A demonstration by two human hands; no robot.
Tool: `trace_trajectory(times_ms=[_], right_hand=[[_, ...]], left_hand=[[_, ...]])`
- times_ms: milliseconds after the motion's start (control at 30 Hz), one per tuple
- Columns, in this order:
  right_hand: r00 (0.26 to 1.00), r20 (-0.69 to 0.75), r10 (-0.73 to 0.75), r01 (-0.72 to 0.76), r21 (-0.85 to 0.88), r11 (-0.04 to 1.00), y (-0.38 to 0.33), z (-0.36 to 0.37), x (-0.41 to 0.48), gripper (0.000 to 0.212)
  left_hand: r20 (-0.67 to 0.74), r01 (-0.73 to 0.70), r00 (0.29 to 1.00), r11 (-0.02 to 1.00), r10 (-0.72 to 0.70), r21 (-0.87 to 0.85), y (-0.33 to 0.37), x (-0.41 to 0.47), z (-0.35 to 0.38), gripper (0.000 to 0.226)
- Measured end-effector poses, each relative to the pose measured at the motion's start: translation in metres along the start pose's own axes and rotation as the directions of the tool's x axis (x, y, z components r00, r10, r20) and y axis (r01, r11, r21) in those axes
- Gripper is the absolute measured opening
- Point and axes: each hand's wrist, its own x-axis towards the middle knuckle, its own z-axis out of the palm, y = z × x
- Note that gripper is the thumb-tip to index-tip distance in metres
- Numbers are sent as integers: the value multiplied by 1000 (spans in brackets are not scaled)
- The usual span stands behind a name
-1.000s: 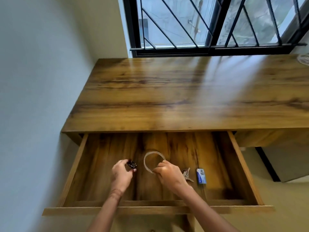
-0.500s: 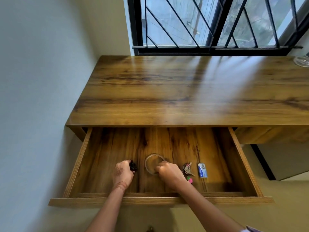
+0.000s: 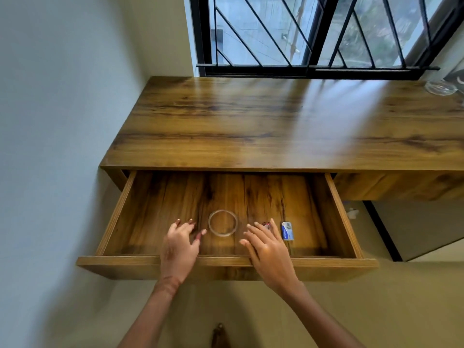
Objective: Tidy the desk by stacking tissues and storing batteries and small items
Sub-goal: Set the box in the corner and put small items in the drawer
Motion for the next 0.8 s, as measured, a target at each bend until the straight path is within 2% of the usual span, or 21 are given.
trace_trajectory(times_ms=[67, 133, 167, 233, 333, 800], right_hand=[[997, 54, 47, -44, -63, 997, 5, -6, -25, 53], [987, 117, 113, -95, -151, 984, 16, -9, -44, 60], [980, 147, 135, -103, -204, 974, 21, -11, -51, 65], [968, 199, 154, -95, -279, 956, 28, -13, -59, 72], [960, 228, 163, -82, -324, 942, 30, -10, -61, 74], [977, 186, 102, -27, -368, 929, 61, 12, -8, 64]], left_hand=[[69, -100, 993, 992, 95, 79, 1, -25, 4, 72], [125, -236, 970, 918, 207, 318, -7, -40, 12, 97], [161, -289, 956, 864, 244, 411, -13, -44, 16, 100], [192, -296, 954, 821, 230, 488, -21, -48, 20, 97], [206, -298, 953, 817, 223, 493, -21, -46, 21, 95], [60, -322, 937, 785, 344, 530, -22, 17, 43, 89]])
